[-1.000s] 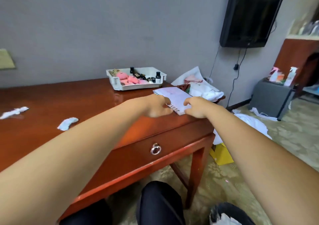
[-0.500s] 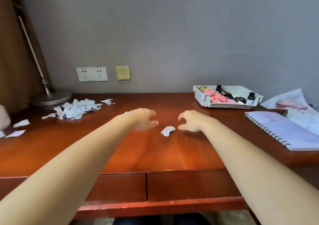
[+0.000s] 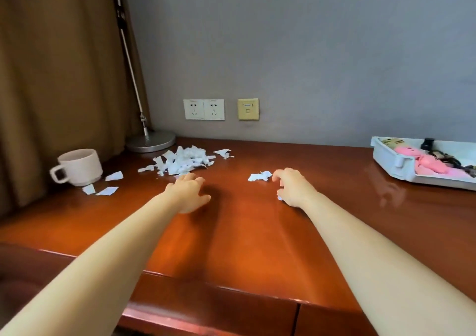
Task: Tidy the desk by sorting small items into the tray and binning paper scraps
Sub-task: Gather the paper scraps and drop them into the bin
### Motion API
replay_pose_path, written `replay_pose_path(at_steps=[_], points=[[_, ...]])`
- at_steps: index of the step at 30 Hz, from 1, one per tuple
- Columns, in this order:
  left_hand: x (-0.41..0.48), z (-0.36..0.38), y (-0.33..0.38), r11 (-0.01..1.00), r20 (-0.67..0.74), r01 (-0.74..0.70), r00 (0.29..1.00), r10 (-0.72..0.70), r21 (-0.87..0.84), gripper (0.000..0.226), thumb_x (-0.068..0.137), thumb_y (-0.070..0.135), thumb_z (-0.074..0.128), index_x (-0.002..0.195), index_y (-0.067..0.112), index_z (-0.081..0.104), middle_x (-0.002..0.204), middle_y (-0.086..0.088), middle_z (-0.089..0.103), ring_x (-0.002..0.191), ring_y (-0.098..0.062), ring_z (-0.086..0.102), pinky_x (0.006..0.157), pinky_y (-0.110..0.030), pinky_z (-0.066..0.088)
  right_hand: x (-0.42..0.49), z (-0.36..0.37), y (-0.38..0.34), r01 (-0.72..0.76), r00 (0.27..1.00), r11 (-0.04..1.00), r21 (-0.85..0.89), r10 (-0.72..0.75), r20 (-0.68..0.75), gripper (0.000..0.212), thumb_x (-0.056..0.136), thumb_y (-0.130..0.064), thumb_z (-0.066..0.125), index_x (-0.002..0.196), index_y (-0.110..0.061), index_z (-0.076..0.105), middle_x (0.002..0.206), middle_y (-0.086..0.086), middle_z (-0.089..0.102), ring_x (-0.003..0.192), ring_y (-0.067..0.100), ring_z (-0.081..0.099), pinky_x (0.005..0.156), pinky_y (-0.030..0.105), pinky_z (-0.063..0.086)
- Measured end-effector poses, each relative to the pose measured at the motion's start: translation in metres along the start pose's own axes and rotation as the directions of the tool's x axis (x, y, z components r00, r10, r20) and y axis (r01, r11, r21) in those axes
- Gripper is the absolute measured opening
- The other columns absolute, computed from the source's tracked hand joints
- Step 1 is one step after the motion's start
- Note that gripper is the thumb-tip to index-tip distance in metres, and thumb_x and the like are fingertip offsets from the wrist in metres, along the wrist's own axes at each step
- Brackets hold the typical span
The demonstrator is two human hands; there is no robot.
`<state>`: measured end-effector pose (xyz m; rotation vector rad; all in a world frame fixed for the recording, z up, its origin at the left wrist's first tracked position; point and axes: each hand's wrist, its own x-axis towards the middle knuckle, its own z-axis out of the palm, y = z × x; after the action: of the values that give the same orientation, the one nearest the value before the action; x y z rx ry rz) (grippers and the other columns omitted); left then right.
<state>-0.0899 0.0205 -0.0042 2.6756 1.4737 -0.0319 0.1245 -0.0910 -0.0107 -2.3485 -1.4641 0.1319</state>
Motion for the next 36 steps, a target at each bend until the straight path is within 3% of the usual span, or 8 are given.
replay_pose_path(at_steps=[5,8,15,18,21,27,32,36], points=[[0.026,0.018,-0.024,0.991,-0.116,0.130,0.984,-0.133,-0.031,0.072,0.092,0.050,0.047,0.150,0.021,0.014,0.160,-0.009,0.006,0.147,-0.030,0.009,0.117,-0.049,0.018,0.040,0.026,-0.017,0.022,0.999,0.997,0.068,-0.020,-0.040,0.055,0.091,-0.005,0.057,0.142,-0.017,0.040,0.142,0.007,0.041,0.123,0.027,0.051,0.092,0.029,0.047],[0.048,0.021,-0.034,0.976,-0.189,0.198,0.959,-0.213,-0.094,0.075,0.091,0.052,0.047,0.150,0.022,0.011,0.160,-0.010,0.004,0.148,-0.030,0.005,0.117,-0.050,0.017,0.064,0.040,-0.021,0.040,0.998,0.996,0.080,-0.036,-0.043,0.047,0.093,-0.004,0.055,0.138,-0.016,0.048,0.139,0.008,0.048,0.124,0.027,0.052,0.101,0.033,0.045],[0.102,0.024,-0.056,0.930,-0.218,0.274,0.919,-0.328,-0.244,0.074,0.090,0.059,0.042,0.150,0.030,0.009,0.160,-0.012,0.003,0.147,-0.034,0.006,0.115,-0.053,0.017,0.103,0.065,-0.030,0.128,0.979,0.987,0.098,-0.110,-0.169,0.020,0.095,-0.005,0.047,0.102,-0.011,0.066,0.108,0.007,0.057,0.097,0.023,0.060,0.075,0.023,0.046],[0.123,0.027,-0.061,0.935,-0.209,0.266,0.926,-0.316,-0.235,0.067,0.092,0.060,0.036,0.149,0.033,0.013,0.159,-0.012,0.010,0.146,-0.035,0.011,0.114,-0.054,0.017,0.117,0.072,-0.033,0.165,0.970,0.979,0.120,-0.139,-0.198,0.018,0.096,-0.006,0.048,0.103,-0.010,0.065,0.108,0.007,0.056,0.089,0.018,0.056,0.072,0.021,0.041],[0.136,0.026,-0.061,0.940,-0.180,0.254,0.938,-0.297,-0.227,0.062,0.093,0.059,0.034,0.147,0.030,0.023,0.151,-0.013,0.030,0.139,-0.036,0.028,0.110,-0.051,0.025,0.126,0.073,-0.037,0.210,0.963,0.965,0.159,-0.176,-0.206,0.026,0.098,-0.013,0.047,0.119,-0.012,0.061,0.119,0.006,0.058,0.099,0.019,0.062,0.084,0.024,0.050],[0.143,0.028,-0.048,0.979,-0.344,0.139,0.921,-0.182,-0.146,0.028,0.097,0.024,0.043,0.121,0.014,0.054,0.116,-0.014,0.057,0.112,-0.033,0.050,0.088,-0.042,0.048,0.127,0.071,-0.037,0.282,0.958,0.948,0.149,-0.268,-0.106,0.040,0.095,-0.028,0.052,0.134,-0.019,0.051,0.128,0.004,0.053,0.113,0.018,0.056,0.087,0.023,0.044],[0.136,0.024,-0.042,0.962,-0.350,0.074,0.922,-0.166,-0.262,0.016,0.095,0.015,0.049,0.101,0.011,0.063,0.097,-0.012,0.064,0.088,-0.028,0.060,0.066,-0.030,0.042,0.129,0.069,-0.044,0.286,0.958,0.953,0.099,-0.281,-0.061,0.018,0.095,-0.012,0.052,0.106,-0.014,0.065,0.101,-0.002,0.051,0.088,0.013,0.049,0.069,0.016,0.036],[0.122,0.016,-0.039,0.914,-0.341,0.014,0.926,-0.165,-0.405,0.019,0.095,0.014,0.047,0.083,0.010,0.061,0.081,-0.007,0.061,0.074,-0.023,0.058,0.053,-0.022,0.036,0.124,0.060,-0.055,0.239,0.971,0.967,0.086,-0.238,-0.024,0.022,0.093,0.000,0.046,0.089,-0.020,0.055,0.105,0.007,0.063,0.088,0.016,0.058,0.071,0.020,0.049]])
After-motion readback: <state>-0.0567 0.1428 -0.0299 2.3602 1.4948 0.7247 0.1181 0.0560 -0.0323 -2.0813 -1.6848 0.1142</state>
